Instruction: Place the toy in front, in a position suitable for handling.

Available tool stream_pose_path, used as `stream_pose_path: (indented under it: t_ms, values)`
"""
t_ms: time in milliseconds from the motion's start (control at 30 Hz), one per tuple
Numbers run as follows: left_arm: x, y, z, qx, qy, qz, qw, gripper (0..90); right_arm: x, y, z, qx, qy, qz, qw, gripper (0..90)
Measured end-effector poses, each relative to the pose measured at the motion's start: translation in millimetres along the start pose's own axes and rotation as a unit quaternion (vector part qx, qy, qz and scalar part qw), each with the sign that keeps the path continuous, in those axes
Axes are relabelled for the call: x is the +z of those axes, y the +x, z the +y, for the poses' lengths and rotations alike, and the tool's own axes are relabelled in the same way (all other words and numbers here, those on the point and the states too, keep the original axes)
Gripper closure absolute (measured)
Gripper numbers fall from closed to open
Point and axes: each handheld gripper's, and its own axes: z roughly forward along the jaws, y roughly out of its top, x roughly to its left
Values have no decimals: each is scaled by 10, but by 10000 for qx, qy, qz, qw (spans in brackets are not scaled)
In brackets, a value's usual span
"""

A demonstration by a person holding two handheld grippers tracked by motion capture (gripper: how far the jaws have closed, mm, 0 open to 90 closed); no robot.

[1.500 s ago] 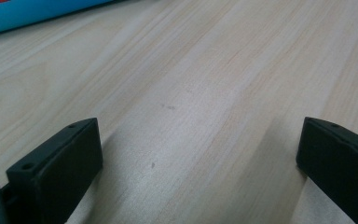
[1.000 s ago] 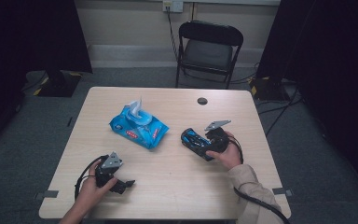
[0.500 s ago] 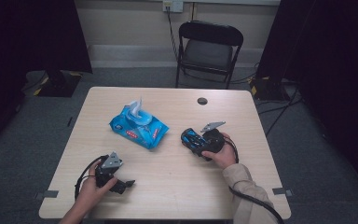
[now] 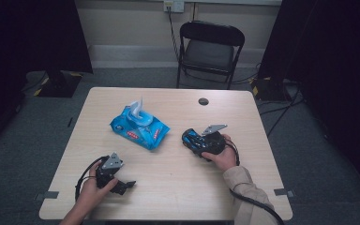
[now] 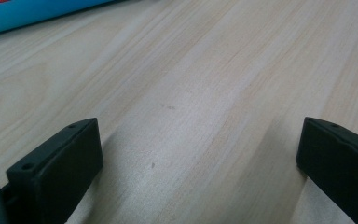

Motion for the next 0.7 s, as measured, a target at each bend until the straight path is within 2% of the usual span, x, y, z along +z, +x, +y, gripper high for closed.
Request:
stream_pose_path:
  t_ms: [400, 567, 700]
  values:
    - [-1, 2, 1, 15, 12, -1, 10000, 0, -70, 23, -32, 100, 110, -129, 9998, 260]
    - [-1, 1, 1, 10, 7, -3, 10000, 0, -124, 2, -68, 149, 50, -236, 9996, 260]
    - [-2, 3, 1, 19, 15, -2, 10000, 0, -193, -5, -65, 173, 27, -189, 9997, 260]
